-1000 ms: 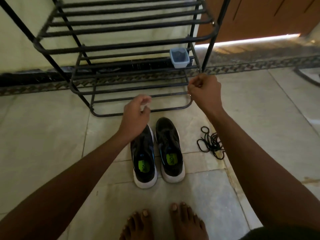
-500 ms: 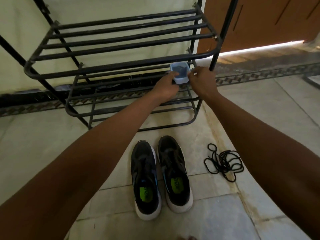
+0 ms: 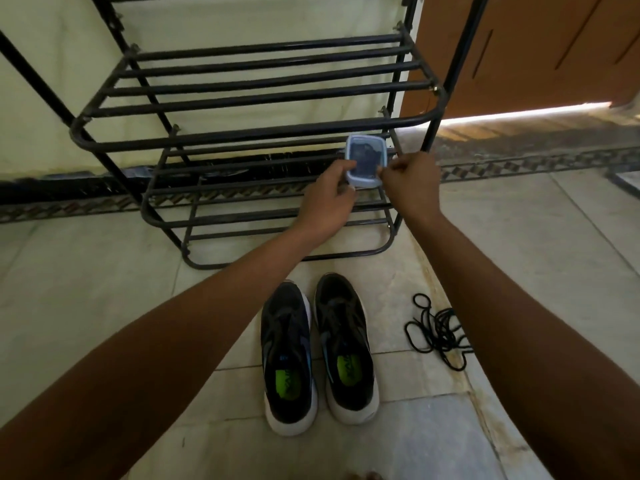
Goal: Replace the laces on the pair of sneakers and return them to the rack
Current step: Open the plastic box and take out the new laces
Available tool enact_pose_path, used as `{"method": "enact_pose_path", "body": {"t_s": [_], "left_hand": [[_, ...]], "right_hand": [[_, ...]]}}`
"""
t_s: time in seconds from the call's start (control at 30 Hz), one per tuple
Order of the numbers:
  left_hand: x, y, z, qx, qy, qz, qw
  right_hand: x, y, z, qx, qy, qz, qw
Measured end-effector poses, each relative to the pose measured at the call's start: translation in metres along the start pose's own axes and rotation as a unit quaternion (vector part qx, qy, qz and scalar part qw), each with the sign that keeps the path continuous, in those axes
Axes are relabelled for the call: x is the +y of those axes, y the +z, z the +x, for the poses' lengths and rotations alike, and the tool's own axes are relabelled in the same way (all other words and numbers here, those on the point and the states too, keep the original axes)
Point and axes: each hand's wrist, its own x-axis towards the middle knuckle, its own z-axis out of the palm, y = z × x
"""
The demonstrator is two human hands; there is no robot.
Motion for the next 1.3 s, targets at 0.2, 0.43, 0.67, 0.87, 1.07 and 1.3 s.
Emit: {"method": "enact_pose_path", "body": {"t_s": [0.2,0.43,0.67,0.87,1.07,1.3], "left_hand": [[-0.008,-0.019,-0.088,0.105,-0.036,-0.177,0.978],[-0.042,-0.034,-0.154,0.095,-0.206,-0.317,0.921],[-0.054,-0.043,-0.181,0.092,-0.264,-0.493,0.824],[-0.061,-0.038,-0.21,0.082,-0.283,-0.547,0.784],[-0.051,-0.036,-0.217,0.063,-0.284,-0.477,0.829],[-0.044,-0.039,-0.211,0.092,-0.274,-0.424,0.858]], "right_hand": [[-0.007,-0.027,-0.089,-0.047,0.078,0.169,0.981],[-0.014,-0.024,-0.166,-0.159,0.114,0.208,0.958],[-0.028,0.007,-0.204,-0.216,0.083,0.155,0.96],[-0.034,0.018,-0.209,-0.237,0.044,0.097,0.966],[-0.037,0.01,-0.211,-0.308,0.034,0.154,0.938],[-0.036,0.012,-0.199,-0.34,0.024,0.165,0.925]]}}
